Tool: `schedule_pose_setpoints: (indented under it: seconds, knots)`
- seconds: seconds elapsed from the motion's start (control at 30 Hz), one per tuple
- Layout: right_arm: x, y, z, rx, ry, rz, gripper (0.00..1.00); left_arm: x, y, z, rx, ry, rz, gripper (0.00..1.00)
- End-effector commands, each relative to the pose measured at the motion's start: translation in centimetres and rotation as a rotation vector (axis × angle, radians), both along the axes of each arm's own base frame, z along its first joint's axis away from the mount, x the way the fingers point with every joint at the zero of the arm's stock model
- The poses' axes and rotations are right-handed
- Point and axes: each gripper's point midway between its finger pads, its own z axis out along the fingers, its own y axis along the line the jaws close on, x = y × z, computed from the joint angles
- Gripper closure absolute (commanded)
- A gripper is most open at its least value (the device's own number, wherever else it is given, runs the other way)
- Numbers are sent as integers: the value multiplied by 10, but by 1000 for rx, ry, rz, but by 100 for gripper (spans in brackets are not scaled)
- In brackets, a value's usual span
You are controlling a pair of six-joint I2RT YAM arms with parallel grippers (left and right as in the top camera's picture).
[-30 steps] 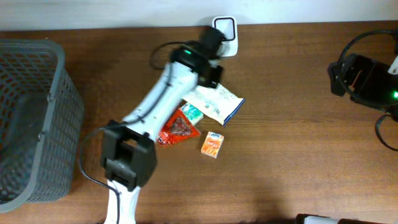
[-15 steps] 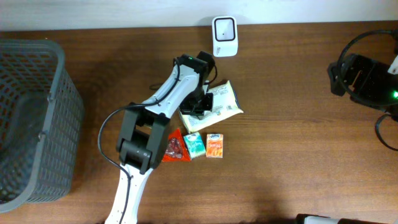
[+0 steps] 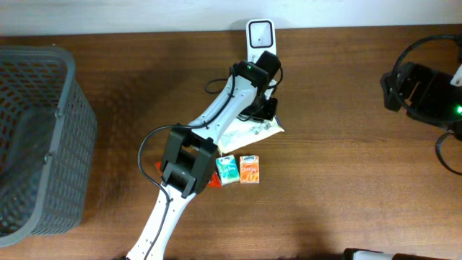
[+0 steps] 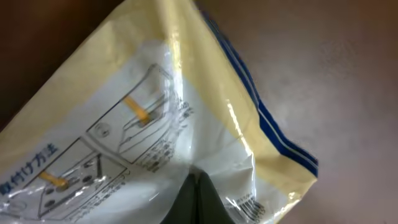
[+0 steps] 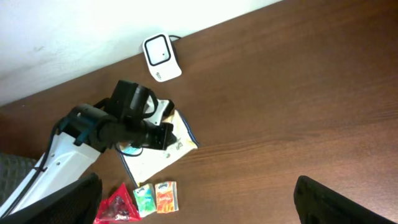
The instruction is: Scan the item barcode
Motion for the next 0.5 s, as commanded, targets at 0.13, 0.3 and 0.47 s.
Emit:
schedule_pose_setpoints:
  seconds: [0.13, 0.3, 0.47]
  knots:
    - [-2, -2, 0, -6, 4, -7, 1, -28, -26, 96, -280, -24, -291, 100]
    - [-2, -2, 0, -6, 4, -7, 1, -32, -1, 26, 38, 54, -99, 100]
    - [-2, -2, 0, -6, 4, -7, 1, -66, -29, -18, -11, 206, -149, 100]
